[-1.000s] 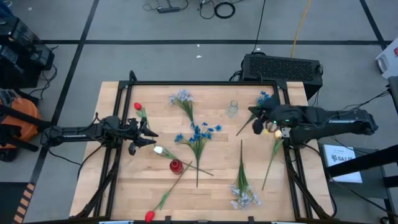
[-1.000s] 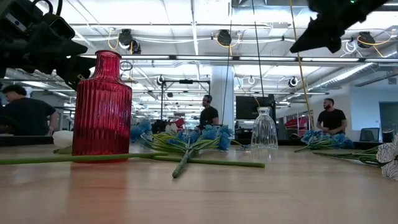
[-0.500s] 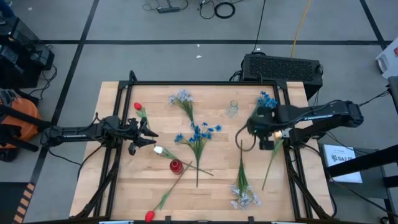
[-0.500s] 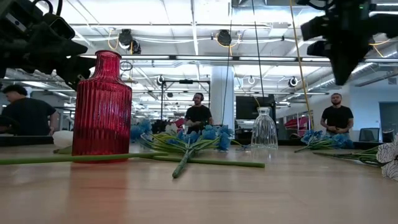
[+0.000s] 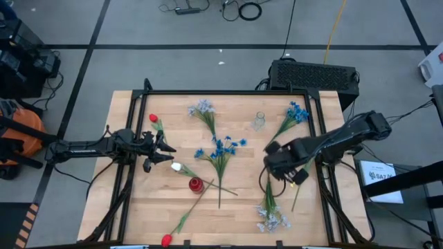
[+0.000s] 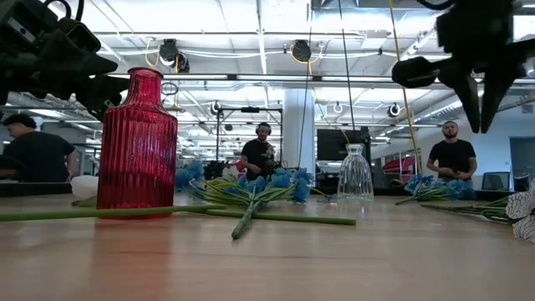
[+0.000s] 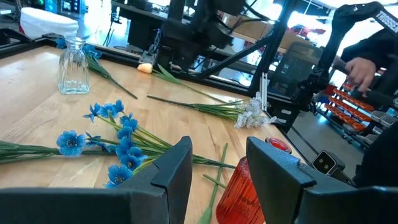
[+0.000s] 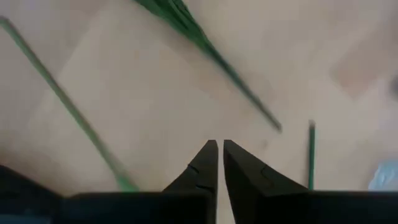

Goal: Sort flowers into vase by color
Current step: Put the bottom white flower into the red vase

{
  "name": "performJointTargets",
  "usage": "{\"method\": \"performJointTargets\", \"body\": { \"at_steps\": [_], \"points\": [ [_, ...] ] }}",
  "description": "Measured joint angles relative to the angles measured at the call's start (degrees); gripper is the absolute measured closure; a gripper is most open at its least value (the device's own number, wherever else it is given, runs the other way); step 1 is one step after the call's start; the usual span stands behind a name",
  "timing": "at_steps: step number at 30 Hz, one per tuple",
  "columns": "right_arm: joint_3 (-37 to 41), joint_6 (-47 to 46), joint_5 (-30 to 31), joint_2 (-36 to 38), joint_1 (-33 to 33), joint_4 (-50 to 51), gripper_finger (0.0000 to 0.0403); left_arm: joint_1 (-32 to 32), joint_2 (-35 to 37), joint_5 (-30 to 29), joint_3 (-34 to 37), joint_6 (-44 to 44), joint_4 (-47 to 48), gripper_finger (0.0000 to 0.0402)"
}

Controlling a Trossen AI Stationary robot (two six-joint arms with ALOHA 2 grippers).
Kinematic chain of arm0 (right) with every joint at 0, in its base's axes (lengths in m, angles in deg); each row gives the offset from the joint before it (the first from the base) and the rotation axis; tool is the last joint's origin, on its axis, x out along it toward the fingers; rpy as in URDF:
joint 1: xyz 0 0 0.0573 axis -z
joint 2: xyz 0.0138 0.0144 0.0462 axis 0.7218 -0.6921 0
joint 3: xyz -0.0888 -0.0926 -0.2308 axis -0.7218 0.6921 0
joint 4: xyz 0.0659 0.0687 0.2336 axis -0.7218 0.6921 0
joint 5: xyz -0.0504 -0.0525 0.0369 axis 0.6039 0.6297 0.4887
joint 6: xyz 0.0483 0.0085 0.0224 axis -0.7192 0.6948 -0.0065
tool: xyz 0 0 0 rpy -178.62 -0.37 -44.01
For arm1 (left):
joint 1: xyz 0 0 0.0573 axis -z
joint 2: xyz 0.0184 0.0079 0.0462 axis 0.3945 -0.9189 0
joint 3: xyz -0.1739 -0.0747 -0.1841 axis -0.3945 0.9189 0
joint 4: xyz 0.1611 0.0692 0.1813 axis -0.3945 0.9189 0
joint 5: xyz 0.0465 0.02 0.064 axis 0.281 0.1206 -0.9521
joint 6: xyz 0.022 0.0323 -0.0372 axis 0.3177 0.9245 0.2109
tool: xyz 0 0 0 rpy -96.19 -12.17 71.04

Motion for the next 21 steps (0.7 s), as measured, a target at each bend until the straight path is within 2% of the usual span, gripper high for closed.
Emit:
{"method": "performJointTargets", "body": {
  "at_steps": [8, 15, 21],
  "points": [
    [0.0, 9.84, 0.21, -5.81, -6.57, -6.63, 0.0303, 0.02, 0.0, 0.0, 0.0, 0.0, -0.01, 0.0245],
    [0.0, 13.92, 0.18, -10.5, -12.36, -10.55, 0.0238, 0.0, 0.0, 0.0, 0.01, 0.0, -0.01, 0.0245],
    [0.0, 13.92, 0.22, -13.45, -15.15, -17.89, 0.0201, 0.02, -0.01, 0.0, 0.01, 0.0, -0.02, 0.0245]
  ]
}}
